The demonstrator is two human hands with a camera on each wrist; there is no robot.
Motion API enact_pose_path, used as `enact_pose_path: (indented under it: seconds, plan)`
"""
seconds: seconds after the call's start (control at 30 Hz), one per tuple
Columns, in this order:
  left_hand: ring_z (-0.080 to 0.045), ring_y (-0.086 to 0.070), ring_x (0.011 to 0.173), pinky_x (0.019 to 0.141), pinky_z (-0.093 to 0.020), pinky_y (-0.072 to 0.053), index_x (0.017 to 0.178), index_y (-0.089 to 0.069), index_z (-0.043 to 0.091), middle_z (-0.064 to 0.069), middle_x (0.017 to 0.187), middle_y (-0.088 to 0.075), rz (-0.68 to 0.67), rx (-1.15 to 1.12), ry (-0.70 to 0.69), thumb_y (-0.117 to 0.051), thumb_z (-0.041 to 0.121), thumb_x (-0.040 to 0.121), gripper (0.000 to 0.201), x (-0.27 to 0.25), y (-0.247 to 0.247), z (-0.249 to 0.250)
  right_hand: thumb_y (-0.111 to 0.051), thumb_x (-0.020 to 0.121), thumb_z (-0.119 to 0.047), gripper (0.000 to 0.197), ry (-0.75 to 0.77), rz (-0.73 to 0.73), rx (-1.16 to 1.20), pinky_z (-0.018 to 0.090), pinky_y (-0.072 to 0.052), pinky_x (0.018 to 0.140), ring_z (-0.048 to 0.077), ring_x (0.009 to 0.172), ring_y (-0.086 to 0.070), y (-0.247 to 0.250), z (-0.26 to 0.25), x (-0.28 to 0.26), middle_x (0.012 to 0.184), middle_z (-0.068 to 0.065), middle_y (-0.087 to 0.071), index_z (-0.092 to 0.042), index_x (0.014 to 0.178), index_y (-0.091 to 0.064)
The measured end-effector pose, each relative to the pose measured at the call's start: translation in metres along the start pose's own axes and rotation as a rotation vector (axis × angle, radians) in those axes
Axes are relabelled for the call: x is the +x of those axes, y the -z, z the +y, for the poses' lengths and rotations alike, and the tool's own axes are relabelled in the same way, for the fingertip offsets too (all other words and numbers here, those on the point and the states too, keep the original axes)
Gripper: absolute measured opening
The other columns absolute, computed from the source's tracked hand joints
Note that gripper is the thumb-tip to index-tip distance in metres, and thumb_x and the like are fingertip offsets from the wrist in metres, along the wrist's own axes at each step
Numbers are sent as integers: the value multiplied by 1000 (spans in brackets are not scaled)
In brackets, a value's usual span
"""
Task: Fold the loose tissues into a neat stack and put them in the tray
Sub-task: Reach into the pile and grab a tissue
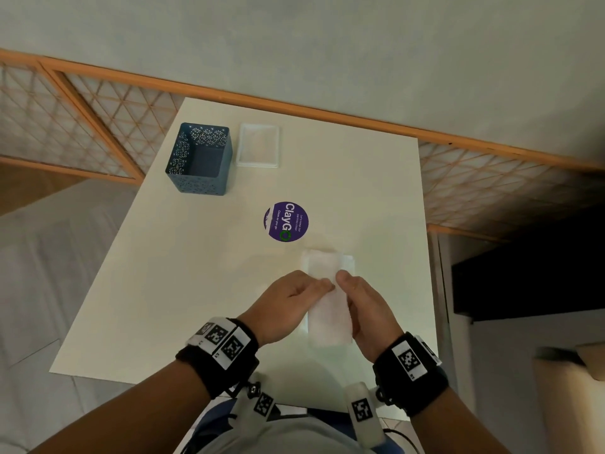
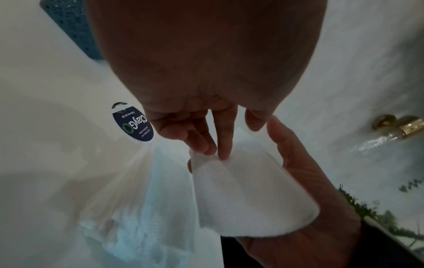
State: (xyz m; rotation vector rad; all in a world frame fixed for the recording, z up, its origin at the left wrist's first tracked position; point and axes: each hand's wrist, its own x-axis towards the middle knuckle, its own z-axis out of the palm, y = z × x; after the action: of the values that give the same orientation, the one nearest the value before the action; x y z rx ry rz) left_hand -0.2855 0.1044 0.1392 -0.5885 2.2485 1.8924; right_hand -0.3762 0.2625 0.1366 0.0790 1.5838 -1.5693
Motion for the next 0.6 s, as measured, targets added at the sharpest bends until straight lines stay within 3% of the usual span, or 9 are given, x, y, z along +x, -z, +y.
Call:
enact_pose_path:
  seconds: [0.1, 0.17, 0.23, 0.27, 0.33, 0.37, 0.43, 0.53, 0.6]
  plan:
    - [-2, -58, 96, 89, -20, -47, 112, -79, 35, 9, 102, -58, -1, 162, -78, -60, 39, 105, 21, 2, -2, -15, -83, 77, -56, 70, -29, 19, 12, 53, -62, 86, 35, 103, -75, 3, 4, 3, 114, 15, -76, -5, 121, -64]
    - [-2, -56, 97, 85, -16, -44, 115, -78, 41, 12, 107, -54, 25, 214, -115, -68, 32, 101, 19, 3, -4, -23, -81, 75, -48, 61, -16, 59, -42, 46, -62, 80, 32, 98, -76, 6, 6, 6, 110, 14, -77, -8, 118, -66]
    - [-3, -57, 105, 88, -21, -46, 113, -76, 42, 13, 114, -54, 102, 183, -89, -72, 32, 97, 19, 7, -8, -29, -78, 73, -40, 51, -1, 90, -93, 41, -60, 72, 29, 90, -76, 7, 11, 10, 108, 13, -77, -12, 115, -69]
    - [-4, -58, 109, 91, -23, -48, 114, -74, 41, 13, 117, -55, 169, 154, -51, -74, 33, 96, 20, 9, -9, -29, -74, 75, -36, 47, 3, 95, -81, 42, -58, 72, 30, 90, -75, 9, 14, 12, 109, 15, -76, -13, 115, -69]
    - [-6, -62, 106, 88, -23, -50, 115, -67, 36, 12, 118, -59, 294, 65, 86, -79, 38, 92, 26, 13, -9, -28, -70, 79, -32, 43, 8, 100, -47, 50, -59, 83, 37, 99, -74, 10, 18, 16, 111, 16, -76, -14, 118, -70]
    - [-8, -66, 100, 82, -23, -50, 114, -64, 33, 9, 114, -65, 306, 1, 165, -81, 42, 90, 31, 15, -8, -26, -70, 80, -31, 44, 7, 103, -33, 56, -60, 90, 39, 104, -73, 10, 18, 18, 113, 15, -76, -13, 119, -69]
    - [-14, -71, 88, 74, -25, -52, 111, -66, 23, -1, 104, -75, 273, -150, 273, -82, 42, 89, 33, 21, -8, -25, -72, 79, -33, 47, 13, 118, -35, 63, -57, 95, 41, 106, -73, 11, 17, 22, 113, 16, -76, -9, 119, -69]
    - [-18, -71, 79, 70, -29, -56, 99, -72, 7, -10, 95, -78, 320, -217, 284, -81, 29, 92, 25, 31, -8, -30, -73, 70, -48, 59, 42, 212, -216, 66, -58, 83, 46, 98, -70, 11, 13, 32, 103, 22, -73, -2, 105, -66]
    - [-15, -68, 73, 65, -25, -55, 92, -72, 5, -9, 89, -77, 355, -183, 287, -81, 27, 92, 25, 38, -9, -35, -70, 75, -49, 55, 66, 247, -408, 62, -59, 73, 41, 82, -68, 15, 13, 41, 91, 21, -69, 1, 94, -61]
